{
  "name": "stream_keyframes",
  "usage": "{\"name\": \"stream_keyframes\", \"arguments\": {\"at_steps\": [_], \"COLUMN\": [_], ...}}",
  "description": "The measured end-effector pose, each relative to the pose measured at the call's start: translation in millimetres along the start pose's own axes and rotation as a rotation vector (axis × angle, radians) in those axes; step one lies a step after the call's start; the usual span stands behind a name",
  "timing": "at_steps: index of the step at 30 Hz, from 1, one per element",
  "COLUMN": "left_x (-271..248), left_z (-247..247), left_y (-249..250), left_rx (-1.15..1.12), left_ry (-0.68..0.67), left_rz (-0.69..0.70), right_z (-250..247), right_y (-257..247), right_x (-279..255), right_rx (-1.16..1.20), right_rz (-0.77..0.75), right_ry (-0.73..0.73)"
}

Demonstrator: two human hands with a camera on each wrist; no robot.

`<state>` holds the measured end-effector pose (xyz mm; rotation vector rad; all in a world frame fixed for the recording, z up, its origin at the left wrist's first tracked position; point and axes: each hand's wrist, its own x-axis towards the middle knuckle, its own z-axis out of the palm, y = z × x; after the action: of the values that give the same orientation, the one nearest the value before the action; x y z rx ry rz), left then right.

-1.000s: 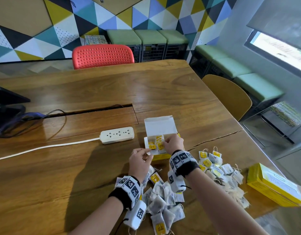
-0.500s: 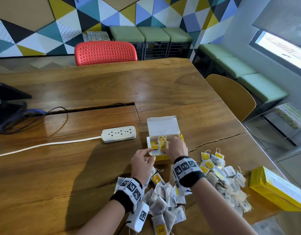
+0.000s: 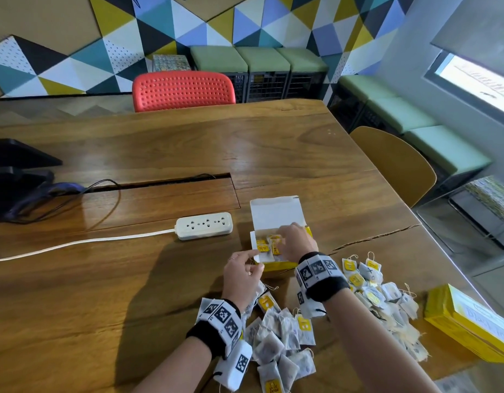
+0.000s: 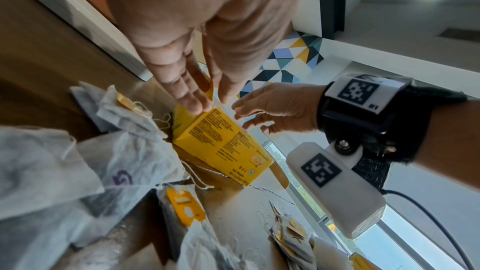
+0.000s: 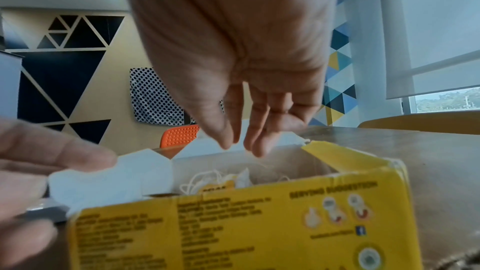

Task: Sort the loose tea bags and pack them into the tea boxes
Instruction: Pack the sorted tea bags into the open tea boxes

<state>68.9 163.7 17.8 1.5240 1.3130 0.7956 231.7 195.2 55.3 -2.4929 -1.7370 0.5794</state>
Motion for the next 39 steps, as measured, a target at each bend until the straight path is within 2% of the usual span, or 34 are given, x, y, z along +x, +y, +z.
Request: {"name": "stream_keyframes", "arguments": {"at_steps": [3,10,15,19,22,25,29,33,36,39], "left_x": [0,-11,-32,-43,-45,-44,-42,-40,-39,-40], "left_z": [-1,-18,-46,-52,-48,-44,-38,-41,-50,-59], "left_y": [0,-14,-44,-50,-46,-38,-41,-46,-47,-43], "left_rx": [-0.006,-0.008,0.198,0.412,0.585,0.635,0.577,0.4,0.216,-0.093], "left_ry": [-0.001,0.023,-0.154,-0.337,-0.4,-0.434,-0.425,-0.292,-0.261,-0.261], "left_rz": [0.014,0.08,0.075,0.114,0.136,0.112,0.08,0.022,-0.094,-0.251], "right_z": [-6,5,37,57,68,75,77,72,64,54], "right_y": [0,5,15,22,24,23,21,21,24,22], "right_x": [-2,-39,-88,-110,-119,-124,-126,-126,-128,-133], "right_rx": [0.149,0.382,0.452,0.337,0.193,0.116,0.112,0.177,0.314,0.417], "right_rz": [0.054,-0.043,-0.045,-0.104,-0.133,-0.122,-0.088,-0.074,-0.039,-0.041], "right_ry": [0.139,0.198,0.104,-0.035,-0.175,-0.199,-0.206,-0.219,-0.196,-0.087]}}
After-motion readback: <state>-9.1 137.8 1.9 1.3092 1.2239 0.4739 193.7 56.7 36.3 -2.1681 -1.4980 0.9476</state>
